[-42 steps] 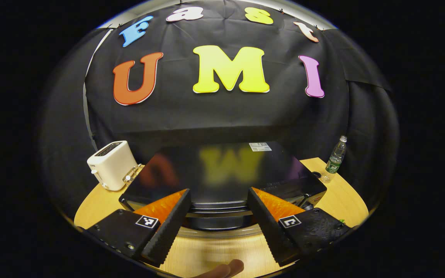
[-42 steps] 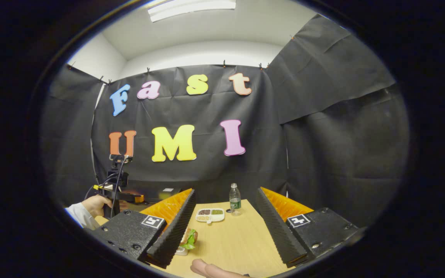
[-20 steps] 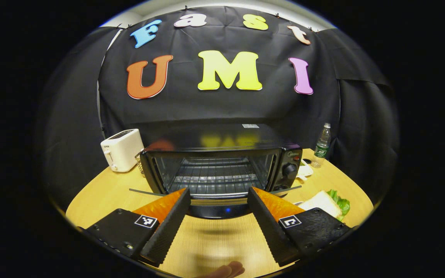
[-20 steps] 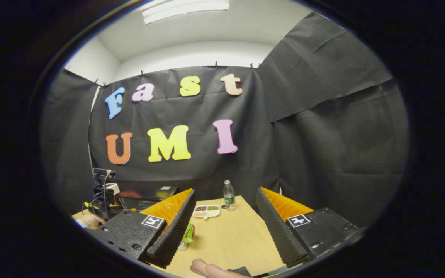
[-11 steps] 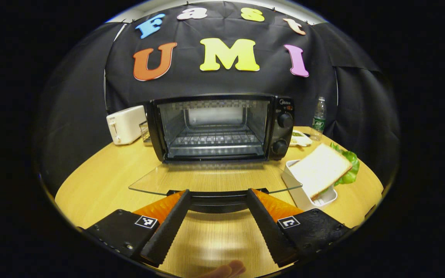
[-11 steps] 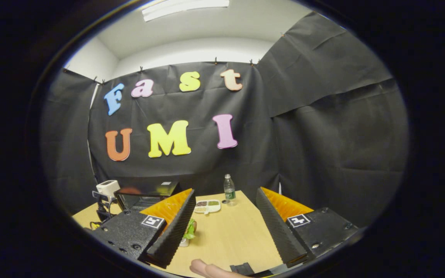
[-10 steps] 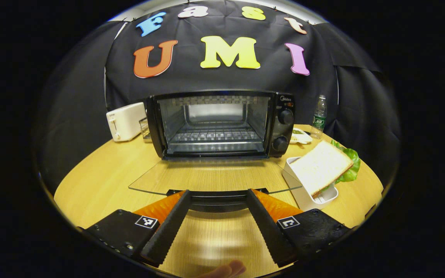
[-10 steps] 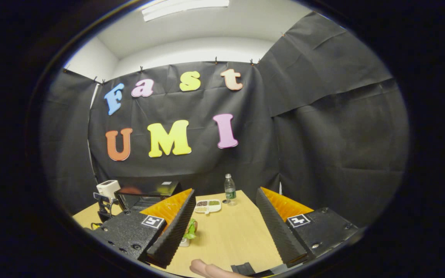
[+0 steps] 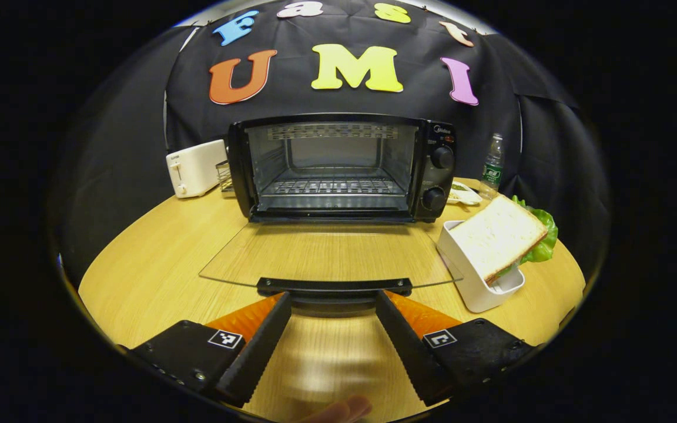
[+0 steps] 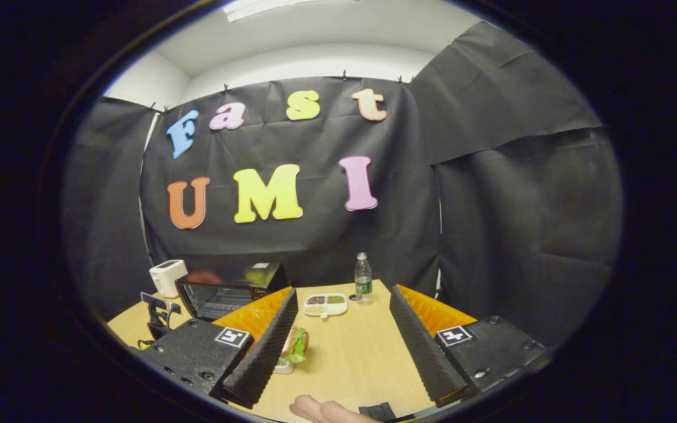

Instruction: Open the electric oven with the left hand, put the food in, and close the electric oven.

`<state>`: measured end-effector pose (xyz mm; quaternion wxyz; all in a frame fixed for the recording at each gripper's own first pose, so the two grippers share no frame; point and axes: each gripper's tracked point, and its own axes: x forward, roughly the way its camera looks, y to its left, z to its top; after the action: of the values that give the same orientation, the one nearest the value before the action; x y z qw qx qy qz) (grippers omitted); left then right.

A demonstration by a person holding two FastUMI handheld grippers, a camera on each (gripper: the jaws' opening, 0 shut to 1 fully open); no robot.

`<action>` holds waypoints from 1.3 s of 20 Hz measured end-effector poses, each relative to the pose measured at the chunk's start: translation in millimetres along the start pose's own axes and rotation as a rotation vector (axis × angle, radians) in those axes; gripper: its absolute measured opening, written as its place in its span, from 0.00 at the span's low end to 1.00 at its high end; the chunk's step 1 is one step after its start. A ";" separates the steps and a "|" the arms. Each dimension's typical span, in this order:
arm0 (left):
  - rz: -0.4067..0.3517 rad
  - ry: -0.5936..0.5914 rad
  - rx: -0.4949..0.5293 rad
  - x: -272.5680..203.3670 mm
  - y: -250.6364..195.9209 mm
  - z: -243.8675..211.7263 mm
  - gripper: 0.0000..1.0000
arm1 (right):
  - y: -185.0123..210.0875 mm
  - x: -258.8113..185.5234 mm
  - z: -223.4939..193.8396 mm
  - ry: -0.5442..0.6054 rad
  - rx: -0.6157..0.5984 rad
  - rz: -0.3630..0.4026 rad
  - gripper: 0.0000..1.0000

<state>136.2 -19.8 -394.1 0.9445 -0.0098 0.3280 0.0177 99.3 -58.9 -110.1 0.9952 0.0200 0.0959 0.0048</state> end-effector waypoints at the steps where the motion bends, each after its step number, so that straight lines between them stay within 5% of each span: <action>1: -0.012 -0.013 -0.018 -9.0 0.5 6.0 0.96 | 2.1 10.9 -4.7 0.024 -0.002 0.014 0.96; 8: -0.048 -0.226 -0.036 -92.5 17.8 89.6 0.94 | 26.8 98.7 -57.5 0.261 0.012 0.166 0.96; 9: -0.040 -0.264 -0.039 -104.4 23.6 106.3 0.86 | 29.5 111.0 -69.4 0.310 0.017 0.192 0.96; 10: -0.029 -0.309 -0.035 -117.2 28.1 122.7 0.94 | 31.9 121.1 -83.1 0.364 0.019 0.214 0.96; 15: -0.001 -0.521 -0.037 -177.8 44.6 184.4 0.93 | 55.2 171.3 -142.5 0.639 0.049 0.343 1.00; 19: 0.005 -0.609 -0.064 -208.5 55.3 219.1 0.93 | 73.4 183.5 -184.0 0.832 0.125 0.423 0.92; 20: 0.014 -0.629 -0.063 -215.0 58.5 223.6 0.84 | 76.5 183.4 -190.5 0.879 0.151 0.449 0.91; 22: 0.046 -0.660 -0.049 -223.6 67.1 230.6 0.83 | 82.9 184.0 -204.0 0.976 0.210 0.482 0.91; 23: 0.060 -0.668 -0.045 -226.2 69.8 231.4 0.93 | 87.7 180.0 -211.2 1.039 0.237 0.508 0.89; 24: 0.063 -0.669 -0.042 -225.9 68.6 230.6 0.93 | 93.3 179.8 -214.7 1.090 0.272 0.530 0.94; 26: 0.058 -0.666 -0.043 -223.7 67.1 228.9 0.96 | 97.5 180.2 -221.4 1.169 0.308 0.552 0.84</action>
<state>99.9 48.1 -76.3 0.9985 -0.0141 0.0008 0.0536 233.3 49.5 -357.7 0.7274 0.1801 0.6107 0.2557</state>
